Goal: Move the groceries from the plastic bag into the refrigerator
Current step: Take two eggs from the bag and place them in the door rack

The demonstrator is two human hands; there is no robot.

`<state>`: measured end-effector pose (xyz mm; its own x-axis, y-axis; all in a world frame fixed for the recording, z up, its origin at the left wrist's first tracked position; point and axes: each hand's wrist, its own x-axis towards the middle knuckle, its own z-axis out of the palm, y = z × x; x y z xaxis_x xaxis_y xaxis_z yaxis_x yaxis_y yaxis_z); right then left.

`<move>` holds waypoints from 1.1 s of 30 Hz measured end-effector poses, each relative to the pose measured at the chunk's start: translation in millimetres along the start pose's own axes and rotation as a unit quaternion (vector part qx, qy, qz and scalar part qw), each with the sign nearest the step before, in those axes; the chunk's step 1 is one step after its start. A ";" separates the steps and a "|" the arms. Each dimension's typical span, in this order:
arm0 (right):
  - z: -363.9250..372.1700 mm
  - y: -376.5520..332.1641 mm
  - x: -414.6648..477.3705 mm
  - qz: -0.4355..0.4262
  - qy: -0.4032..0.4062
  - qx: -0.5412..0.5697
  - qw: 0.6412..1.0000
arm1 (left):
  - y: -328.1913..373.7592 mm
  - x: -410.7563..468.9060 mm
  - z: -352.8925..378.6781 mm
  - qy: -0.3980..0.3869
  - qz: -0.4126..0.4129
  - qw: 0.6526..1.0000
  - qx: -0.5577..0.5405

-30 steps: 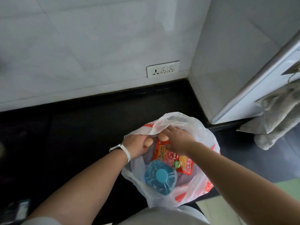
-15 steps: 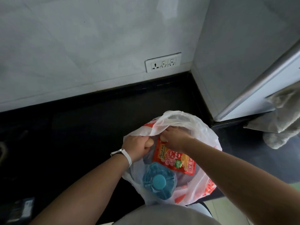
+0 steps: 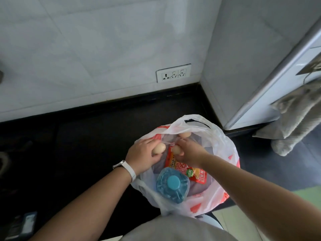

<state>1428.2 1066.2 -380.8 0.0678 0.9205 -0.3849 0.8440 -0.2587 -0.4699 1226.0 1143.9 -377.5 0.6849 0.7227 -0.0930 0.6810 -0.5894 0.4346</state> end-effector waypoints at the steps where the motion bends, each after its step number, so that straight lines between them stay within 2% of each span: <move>1: -0.8 -2.2 -6.4 0.009 0.008 0.025 1.000 | 2.6 -3.8 -4.0 0.010 -0.004 1.000 -0.012; 7: -14.8 -18.7 -36.5 0.027 0.083 0.143 0.986 | 21.7 -23.7 -28.1 0.062 -0.036 0.990 -0.120; 10: -27.4 -24.0 -45.9 0.024 0.118 0.186 0.975 | 33.8 -29.4 -36.4 0.100 -0.067 0.971 -0.206; 16: -59.0 -35.6 -61.8 -0.004 0.138 0.287 0.948 | 68.6 -34.8 -64.2 0.135 -0.144 0.920 -0.339; 24: -99.5 -45.0 -71.3 -0.068 0.073 0.400 0.911 | 123.1 -49.7 -97.9 0.192 -0.221 0.819 -0.494; 29: -113.7 -52.4 -62.4 -0.099 0.009 0.421 0.902 | 143.4 -63.5 -106.9 0.229 -0.239 0.710 -0.622; 33: -114.1 -70.0 -57.4 -0.127 -0.044 0.429 0.893 | 149.2 -81.8 -108.8 0.275 -0.253 0.661 -0.651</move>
<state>1425.9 1064.9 -235.2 -0.1416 0.9648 -0.2215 0.1053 -0.2078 -0.9725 1243.4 1036.1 -207.6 0.0130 0.9416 -0.3366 -0.2578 0.3284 0.9087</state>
